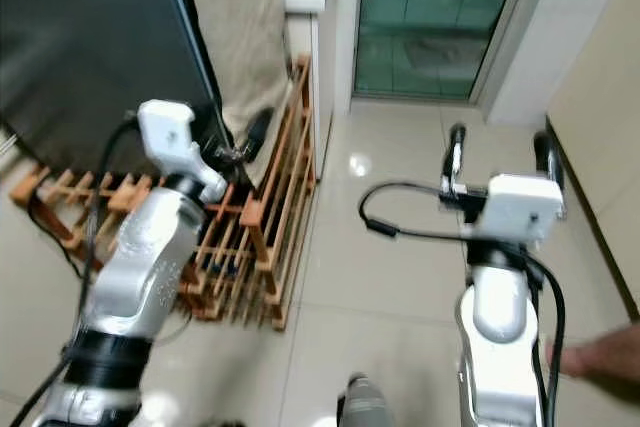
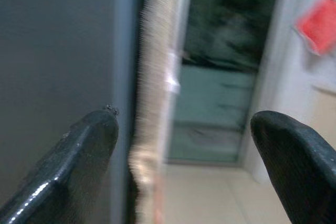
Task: Restocking fridge
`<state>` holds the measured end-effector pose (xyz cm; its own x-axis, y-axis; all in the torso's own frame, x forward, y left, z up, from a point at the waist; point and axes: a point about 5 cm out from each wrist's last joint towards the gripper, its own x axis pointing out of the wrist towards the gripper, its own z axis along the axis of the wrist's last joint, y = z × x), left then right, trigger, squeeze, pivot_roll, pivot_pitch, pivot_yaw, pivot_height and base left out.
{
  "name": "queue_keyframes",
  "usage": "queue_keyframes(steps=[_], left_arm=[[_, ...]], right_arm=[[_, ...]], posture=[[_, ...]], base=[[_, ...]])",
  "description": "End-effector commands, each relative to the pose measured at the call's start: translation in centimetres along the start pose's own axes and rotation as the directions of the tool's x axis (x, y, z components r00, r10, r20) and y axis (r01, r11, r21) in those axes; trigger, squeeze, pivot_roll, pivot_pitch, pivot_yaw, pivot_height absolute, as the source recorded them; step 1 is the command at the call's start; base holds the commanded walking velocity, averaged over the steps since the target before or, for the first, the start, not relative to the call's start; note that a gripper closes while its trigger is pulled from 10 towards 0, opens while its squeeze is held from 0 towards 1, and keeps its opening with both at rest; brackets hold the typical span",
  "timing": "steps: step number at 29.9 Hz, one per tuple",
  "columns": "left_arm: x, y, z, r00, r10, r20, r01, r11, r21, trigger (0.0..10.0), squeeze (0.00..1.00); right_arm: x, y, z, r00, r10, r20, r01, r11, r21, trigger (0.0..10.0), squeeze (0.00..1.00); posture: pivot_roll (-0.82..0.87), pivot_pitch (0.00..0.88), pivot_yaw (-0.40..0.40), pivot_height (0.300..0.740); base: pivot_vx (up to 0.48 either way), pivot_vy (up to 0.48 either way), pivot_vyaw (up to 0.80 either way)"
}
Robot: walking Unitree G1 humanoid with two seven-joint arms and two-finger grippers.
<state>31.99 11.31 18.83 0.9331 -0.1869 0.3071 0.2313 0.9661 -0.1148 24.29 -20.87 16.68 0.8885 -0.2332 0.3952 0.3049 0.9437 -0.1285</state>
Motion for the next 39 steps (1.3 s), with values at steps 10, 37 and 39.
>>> queue_keyframes(steps=[10,37,39], left_arm=[[-0.3,1.3,0.1,0.986,0.162,0.040,-0.164,0.984,0.075,10.0,0.00],[0.7,-2.8,7.4,0.956,0.027,0.293,-0.019,0.999,-0.032,10.0,0.00],[0.7,-2.8,7.4,0.956,0.025,0.292,-0.016,0.999,-0.032,10.0,0.00]], right_arm=[[3.1,1.7,0.6,0.992,0.079,0.097,-0.077,0.997,-0.028,10.0,0.22],[4.9,2.9,7.4,0.931,0.152,0.331,-0.156,0.988,-0.014,10.0,0.22],[4.9,2.9,7.4,0.932,0.152,0.328,-0.157,0.988,-0.014,10.0,0.22]], posture=[[-0.17,0.068,0.034,0.732],[-0.18,0.070,0.003,0.732],[-0.18,0.070,0.003,0.732]], base=[[0.000,0.000,0.00],[0.210,0.000,0.00],[0.450,0.000,0.00]])
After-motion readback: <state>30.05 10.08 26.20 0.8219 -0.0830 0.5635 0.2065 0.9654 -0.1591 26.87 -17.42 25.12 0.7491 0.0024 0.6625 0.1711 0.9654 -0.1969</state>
